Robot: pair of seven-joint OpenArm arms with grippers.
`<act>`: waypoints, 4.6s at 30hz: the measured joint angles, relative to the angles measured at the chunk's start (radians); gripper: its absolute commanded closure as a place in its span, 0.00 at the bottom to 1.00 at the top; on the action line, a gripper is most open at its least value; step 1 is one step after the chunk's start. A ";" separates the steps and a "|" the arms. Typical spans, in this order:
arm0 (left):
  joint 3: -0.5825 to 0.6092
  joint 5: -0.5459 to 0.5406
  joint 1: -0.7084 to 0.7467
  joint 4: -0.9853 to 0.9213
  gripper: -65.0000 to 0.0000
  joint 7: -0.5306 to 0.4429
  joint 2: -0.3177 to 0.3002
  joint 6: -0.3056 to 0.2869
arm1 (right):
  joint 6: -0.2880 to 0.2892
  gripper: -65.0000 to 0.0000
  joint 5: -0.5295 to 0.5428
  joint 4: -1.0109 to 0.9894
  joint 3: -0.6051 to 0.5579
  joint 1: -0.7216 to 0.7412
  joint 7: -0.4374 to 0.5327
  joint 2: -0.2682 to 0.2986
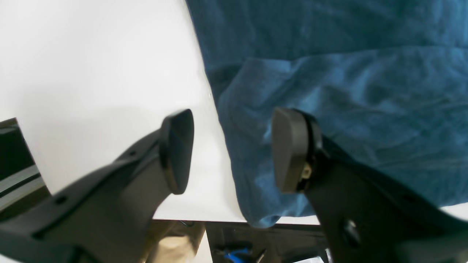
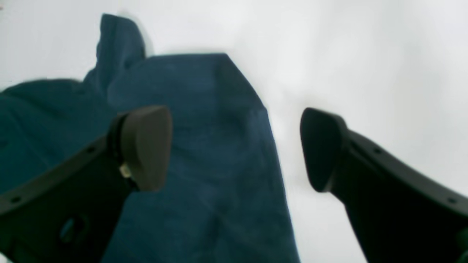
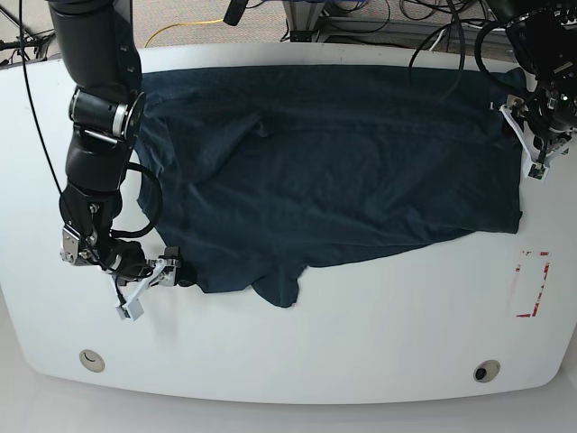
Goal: Fold the T-shirt properly
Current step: 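Release the edge and move the right gripper to the shirt's hem corner, then move the left gripper to the hem's other corner and grasp it, then lift the hem with both grippers and fold it over toward the collar edge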
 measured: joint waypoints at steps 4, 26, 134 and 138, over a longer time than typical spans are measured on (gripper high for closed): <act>0.000 -0.001 0.000 0.000 0.52 0.000 0.000 0.000 | 0.000 0.19 0.002 -0.108 -0.061 0.023 0.121 0.004; 0.000 -0.005 0.000 0.002 0.52 0.000 0.000 0.000 | -0.003 0.19 -0.078 -0.150 -0.095 -0.020 0.277 -0.045; 0.061 -0.019 -0.407 -0.426 0.96 -0.293 0.008 0.088 | 0.008 1.00 -0.060 0.789 0.134 -0.327 -0.380 -0.039; 0.058 -0.011 -0.391 -0.429 0.96 -0.287 0.008 0.087 | 0.009 1.00 -0.024 0.924 0.174 -0.414 -0.456 -0.052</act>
